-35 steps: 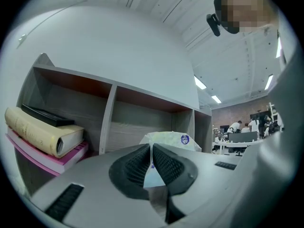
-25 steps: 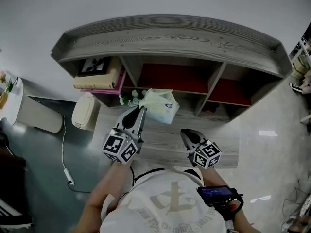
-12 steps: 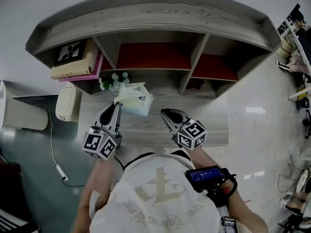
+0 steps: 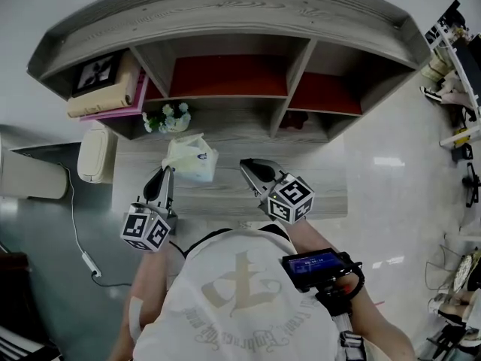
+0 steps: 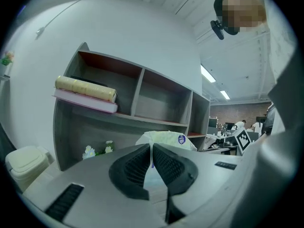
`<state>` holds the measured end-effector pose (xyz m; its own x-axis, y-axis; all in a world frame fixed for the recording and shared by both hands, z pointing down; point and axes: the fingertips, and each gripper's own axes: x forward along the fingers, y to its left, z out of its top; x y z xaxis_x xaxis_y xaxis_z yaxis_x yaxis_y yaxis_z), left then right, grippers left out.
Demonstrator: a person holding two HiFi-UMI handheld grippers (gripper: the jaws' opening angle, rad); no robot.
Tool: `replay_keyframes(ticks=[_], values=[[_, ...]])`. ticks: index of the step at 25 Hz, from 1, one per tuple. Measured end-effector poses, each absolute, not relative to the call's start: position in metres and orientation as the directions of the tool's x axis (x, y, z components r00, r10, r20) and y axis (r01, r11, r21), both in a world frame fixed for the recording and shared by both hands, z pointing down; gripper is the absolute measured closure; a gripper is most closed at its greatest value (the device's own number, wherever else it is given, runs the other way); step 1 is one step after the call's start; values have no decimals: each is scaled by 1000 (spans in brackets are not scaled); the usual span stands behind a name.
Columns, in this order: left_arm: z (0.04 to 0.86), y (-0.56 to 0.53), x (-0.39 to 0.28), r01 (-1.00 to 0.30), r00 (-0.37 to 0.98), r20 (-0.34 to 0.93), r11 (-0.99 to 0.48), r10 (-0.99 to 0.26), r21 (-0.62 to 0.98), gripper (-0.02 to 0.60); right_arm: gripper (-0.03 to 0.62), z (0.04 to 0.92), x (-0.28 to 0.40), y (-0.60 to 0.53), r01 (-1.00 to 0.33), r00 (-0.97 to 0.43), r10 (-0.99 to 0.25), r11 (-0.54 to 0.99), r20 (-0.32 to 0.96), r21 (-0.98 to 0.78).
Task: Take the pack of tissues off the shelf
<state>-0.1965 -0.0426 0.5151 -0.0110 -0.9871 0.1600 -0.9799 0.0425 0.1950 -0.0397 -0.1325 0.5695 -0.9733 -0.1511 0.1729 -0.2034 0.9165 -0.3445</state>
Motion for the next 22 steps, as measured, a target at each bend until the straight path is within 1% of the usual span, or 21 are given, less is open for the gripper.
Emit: replay_keyframes(ticks=[8, 14, 22], values=[[542, -25, -196, -973, -35, 208, 81, -978, 218, 551, 589, 573, -38, -131, -192, -974, -137, 920, 180, -340], [554, -19, -194, -957, -50, 222, 110, -974, 268, 549, 589, 574, -38, -127, -179, -976, -122, 922, 182, -342], [559, -16, -191, -955, -52, 234, 116, -971, 272, 551, 589, 577, -38, -123, -169, -976, -107, 922, 188, -348]])
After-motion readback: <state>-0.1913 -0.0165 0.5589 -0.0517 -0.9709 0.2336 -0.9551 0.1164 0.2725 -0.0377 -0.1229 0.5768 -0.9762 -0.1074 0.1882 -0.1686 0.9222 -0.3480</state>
